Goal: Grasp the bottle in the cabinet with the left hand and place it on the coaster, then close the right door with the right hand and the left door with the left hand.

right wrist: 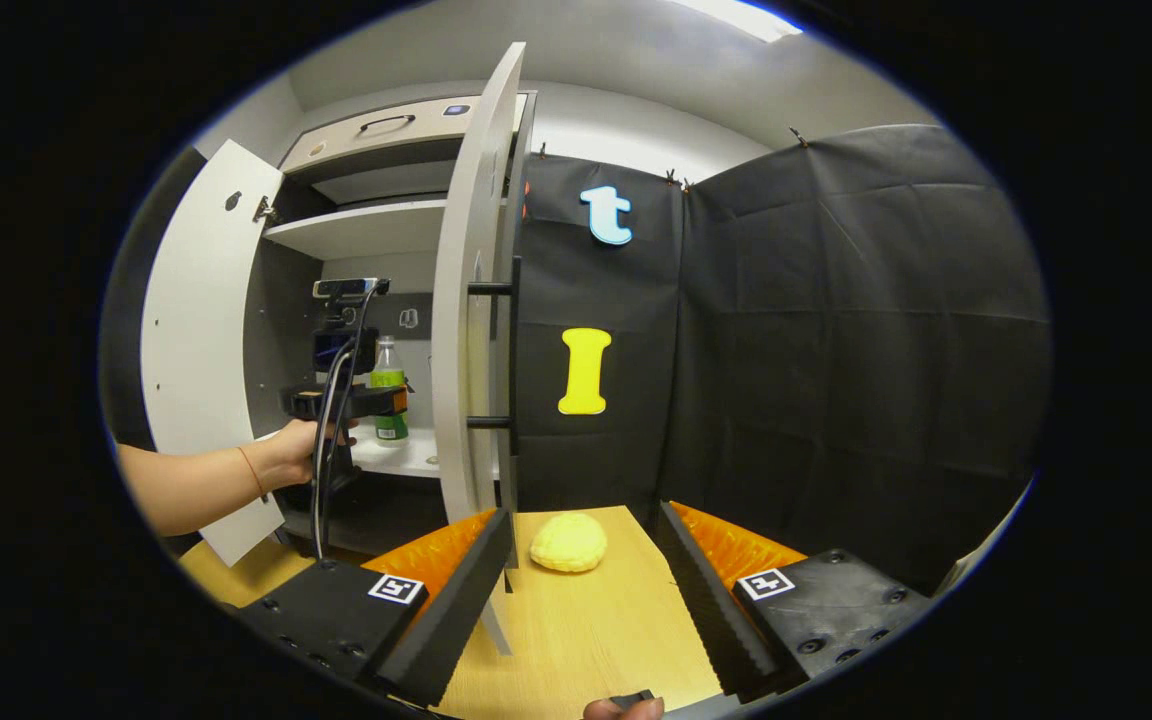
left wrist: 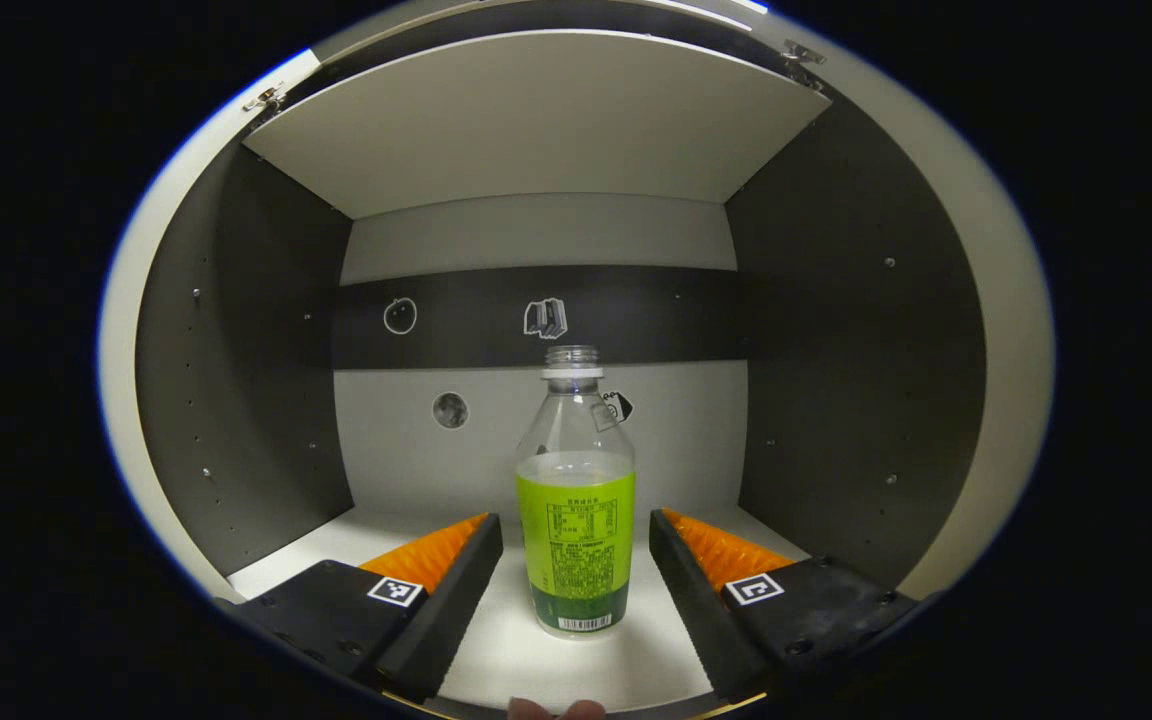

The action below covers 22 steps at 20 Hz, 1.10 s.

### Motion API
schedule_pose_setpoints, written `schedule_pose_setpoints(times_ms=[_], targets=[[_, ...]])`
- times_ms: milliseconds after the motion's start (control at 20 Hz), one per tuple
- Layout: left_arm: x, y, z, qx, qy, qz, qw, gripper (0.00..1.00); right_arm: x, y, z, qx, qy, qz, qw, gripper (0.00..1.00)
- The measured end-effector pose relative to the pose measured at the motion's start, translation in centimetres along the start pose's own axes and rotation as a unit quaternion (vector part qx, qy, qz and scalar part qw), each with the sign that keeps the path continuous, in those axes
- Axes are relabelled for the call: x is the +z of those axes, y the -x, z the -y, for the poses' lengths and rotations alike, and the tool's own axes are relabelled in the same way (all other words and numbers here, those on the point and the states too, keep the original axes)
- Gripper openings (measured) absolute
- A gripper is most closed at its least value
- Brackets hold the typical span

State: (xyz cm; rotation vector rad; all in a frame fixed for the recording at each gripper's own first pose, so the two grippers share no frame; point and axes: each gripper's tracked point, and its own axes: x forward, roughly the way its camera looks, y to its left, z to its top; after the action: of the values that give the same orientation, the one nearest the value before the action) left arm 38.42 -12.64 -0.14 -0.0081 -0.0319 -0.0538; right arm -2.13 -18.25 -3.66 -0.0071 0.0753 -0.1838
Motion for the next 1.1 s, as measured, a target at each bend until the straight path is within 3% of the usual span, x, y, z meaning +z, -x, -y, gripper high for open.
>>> schedule_pose_setpoints(times_ms=[250, 400, 500, 1100], targets=[[-0.7, -2.6, 0.7, -0.002, -0.015, -0.005, 1.000, 0.94, -0.3, -0.7, 1.1, -0.018, 0.010, -0.002, 1.000, 0.98], [-0.5, -2.2, 1.4, -0.021, -0.010, -0.008, 1.000, 0.79, -0.2, -0.9, 1.2, -0.023, 0.006, -0.001, 1.000, 0.98], [0.1, -1.1, 1.5, -0.027, -0.002, -0.002, 1.000, 0.79, 0.0, -0.7, 1.0, -0.021, 0.004, 0.003, 1.000, 0.98], [2.2, 15.1, -0.4, -0.060, 0.005, 0.015, 0.998, 0.78, 1.1, 0.8, -1.6, 0.000, -0.005, 0.015, 1.000, 0.98]])
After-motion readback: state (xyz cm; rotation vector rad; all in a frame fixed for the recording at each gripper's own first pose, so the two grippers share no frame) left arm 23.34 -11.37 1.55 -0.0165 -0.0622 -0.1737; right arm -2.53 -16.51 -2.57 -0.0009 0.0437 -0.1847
